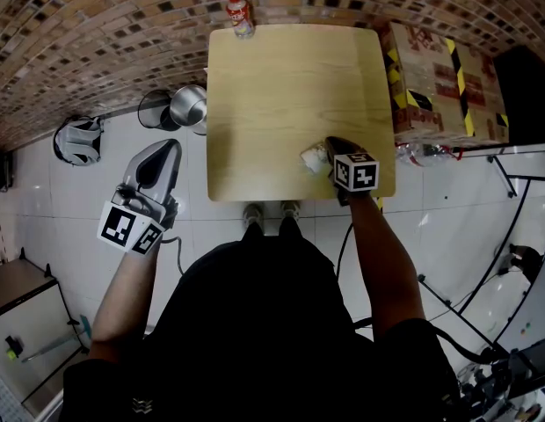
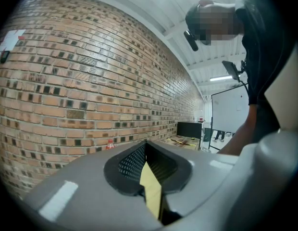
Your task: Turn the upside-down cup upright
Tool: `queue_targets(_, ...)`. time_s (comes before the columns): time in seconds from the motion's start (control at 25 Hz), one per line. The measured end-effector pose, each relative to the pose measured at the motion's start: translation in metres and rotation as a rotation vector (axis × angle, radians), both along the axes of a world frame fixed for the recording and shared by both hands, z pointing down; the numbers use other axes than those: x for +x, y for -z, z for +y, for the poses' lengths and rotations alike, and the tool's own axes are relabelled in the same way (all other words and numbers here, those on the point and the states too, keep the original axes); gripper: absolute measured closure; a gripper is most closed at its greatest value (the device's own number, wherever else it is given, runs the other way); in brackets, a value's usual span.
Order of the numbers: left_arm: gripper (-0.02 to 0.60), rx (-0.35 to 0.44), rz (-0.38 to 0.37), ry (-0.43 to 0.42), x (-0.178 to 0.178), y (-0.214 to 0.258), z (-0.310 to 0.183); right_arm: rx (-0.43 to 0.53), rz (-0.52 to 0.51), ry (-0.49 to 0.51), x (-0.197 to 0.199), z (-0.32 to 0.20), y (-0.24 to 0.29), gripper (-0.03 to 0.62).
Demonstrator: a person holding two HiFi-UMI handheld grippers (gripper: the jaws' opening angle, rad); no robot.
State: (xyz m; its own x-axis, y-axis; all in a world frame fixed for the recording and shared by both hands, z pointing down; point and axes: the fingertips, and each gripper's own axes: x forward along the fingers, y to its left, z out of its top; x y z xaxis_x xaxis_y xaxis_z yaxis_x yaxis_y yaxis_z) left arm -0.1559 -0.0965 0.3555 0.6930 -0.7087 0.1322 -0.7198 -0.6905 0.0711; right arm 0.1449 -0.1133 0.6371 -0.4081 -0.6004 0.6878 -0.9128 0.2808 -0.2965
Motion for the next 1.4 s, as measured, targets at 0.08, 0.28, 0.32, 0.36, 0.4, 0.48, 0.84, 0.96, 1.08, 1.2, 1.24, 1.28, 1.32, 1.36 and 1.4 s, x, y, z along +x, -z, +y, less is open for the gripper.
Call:
queue_targets(0.08,0.581,0.001,0.001,-0.002,0.001,0.0,0.0,0.043,0.045,0.012,0.001,-0.004,0.008,0.577)
queue_targets(0.28,0.581,0.005,0.007,-0.009,0.004,0.0,0.0,0.151,0.191,0.082,-0.004,-0.01,0.032,0.585)
queue_targets(0.32,0.58,0.006,0.009,-0.011,0.005,0.0,0.0,0.171,0.217,0.097,-0.006,-0.01,0.037,0.587)
queue_targets(0.36,0.58,0.007,0.01,-0.013,0.005,0.0,0.0,0.189,0.238,0.112,-0.009,-0.011,0.042,0.59)
queue_targets(0.4,0.581,0.008,0.012,-0.014,0.005,0.001,0.0,0.203,0.256,0.126,-0.012,-0.01,0.046,0.591)
queue_targets(0.48,0.58,0.007,0.016,-0.017,0.006,0.0,0.0,0.208,0.268,0.147,-0.018,-0.008,0.047,0.591)
queue_targets(0.84,0.581,0.003,0.02,-0.023,0.003,-0.003,0.003,0.145,0.233,0.15,-0.027,0.012,0.027,0.588)
queue_targets(0.96,0.581,0.004,0.021,-0.028,0.004,-0.003,0.005,0.136,0.223,0.151,-0.032,0.019,0.024,0.586)
queue_targets(1.08,0.581,0.01,0.024,-0.033,0.003,-0.001,0.005,0.138,0.208,0.153,-0.035,0.024,0.022,0.574)
queue_targets(1.2,0.581,0.013,0.027,-0.038,0.003,-0.001,0.006,0.145,0.166,0.144,-0.04,0.027,0.028,0.54)
queue_targets(1.24,0.581,0.015,0.028,-0.041,0.004,-0.001,0.006,0.157,0.157,0.129,-0.038,0.027,0.032,0.539)
queue_targets(1.28,0.581,0.016,0.028,-0.045,0.005,-0.002,0.007,0.172,0.155,0.106,-0.033,0.026,0.036,0.539)
queue_targets(1.32,0.581,0.017,0.028,-0.048,0.006,-0.002,0.007,0.186,0.16,0.074,-0.026,0.024,0.04,0.539)
queue_targets(1.36,0.58,0.017,0.029,-0.05,0.007,-0.003,0.008,0.195,0.168,0.037,-0.018,0.021,0.043,0.539)
queue_targets(1.4,0.58,0.018,0.029,-0.052,0.008,-0.004,0.008,0.193,0.175,-0.001,-0.009,0.019,0.044,0.538)
